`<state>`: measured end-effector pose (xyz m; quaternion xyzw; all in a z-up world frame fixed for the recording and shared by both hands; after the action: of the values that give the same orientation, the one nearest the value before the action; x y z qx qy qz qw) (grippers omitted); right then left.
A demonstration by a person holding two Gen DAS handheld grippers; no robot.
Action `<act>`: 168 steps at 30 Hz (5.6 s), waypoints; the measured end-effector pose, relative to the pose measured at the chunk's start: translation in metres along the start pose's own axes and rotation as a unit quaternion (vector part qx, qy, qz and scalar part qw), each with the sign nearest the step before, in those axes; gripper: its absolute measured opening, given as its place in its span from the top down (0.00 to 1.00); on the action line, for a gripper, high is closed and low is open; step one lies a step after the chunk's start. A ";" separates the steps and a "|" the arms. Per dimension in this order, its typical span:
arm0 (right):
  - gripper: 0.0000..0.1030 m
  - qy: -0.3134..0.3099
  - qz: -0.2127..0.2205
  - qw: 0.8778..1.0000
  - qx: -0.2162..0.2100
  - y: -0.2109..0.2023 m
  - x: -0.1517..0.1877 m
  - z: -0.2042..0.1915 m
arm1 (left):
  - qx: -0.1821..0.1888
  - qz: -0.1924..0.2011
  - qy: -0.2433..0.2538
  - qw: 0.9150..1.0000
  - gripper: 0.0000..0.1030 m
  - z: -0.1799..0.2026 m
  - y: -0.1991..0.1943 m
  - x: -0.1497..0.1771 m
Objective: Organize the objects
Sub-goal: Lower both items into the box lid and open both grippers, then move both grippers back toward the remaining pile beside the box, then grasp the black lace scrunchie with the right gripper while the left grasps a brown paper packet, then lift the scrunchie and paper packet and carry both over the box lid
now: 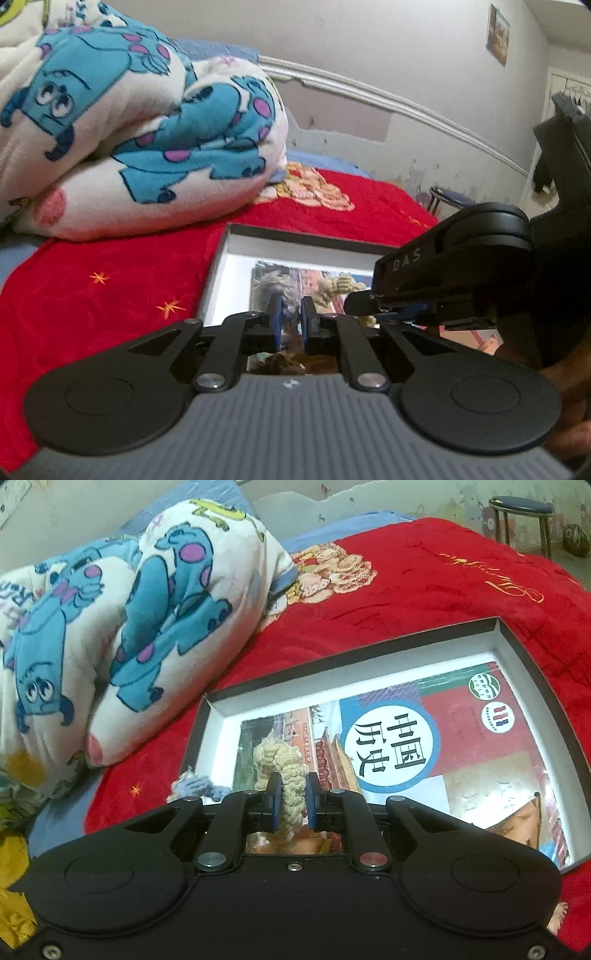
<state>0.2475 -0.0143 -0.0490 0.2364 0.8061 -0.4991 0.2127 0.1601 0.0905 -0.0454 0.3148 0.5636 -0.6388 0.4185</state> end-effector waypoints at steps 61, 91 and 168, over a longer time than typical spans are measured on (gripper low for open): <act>0.51 -0.007 0.026 1.000 -0.007 -0.129 0.048 0.092 | 0.022 -0.009 0.087 0.996 0.27 0.090 -0.080 0.046; 0.55 -0.047 -0.021 0.999 0.017 -0.084 0.086 0.103 | -0.009 -0.081 0.110 0.991 0.44 0.125 -0.065 0.107; 0.88 0.019 0.019 0.999 -0.021 -0.108 0.052 0.101 | 0.045 -0.048 0.061 0.996 0.68 0.132 -0.089 0.091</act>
<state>0.1532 -0.1389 -0.0443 0.2564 0.8159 -0.4733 0.2112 0.0493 -0.0540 -0.0624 0.3443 0.5732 -0.6627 0.3373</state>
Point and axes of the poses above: each gripper's, at about its wrist camera, not at the fingertips, and y roughly the way its jaws point, z to its right, x to its underside, the point moved 10 cm from there along y, roughly the way its jaws point, and after that the axes turned 1 degree about y, right-handed, at the moved point
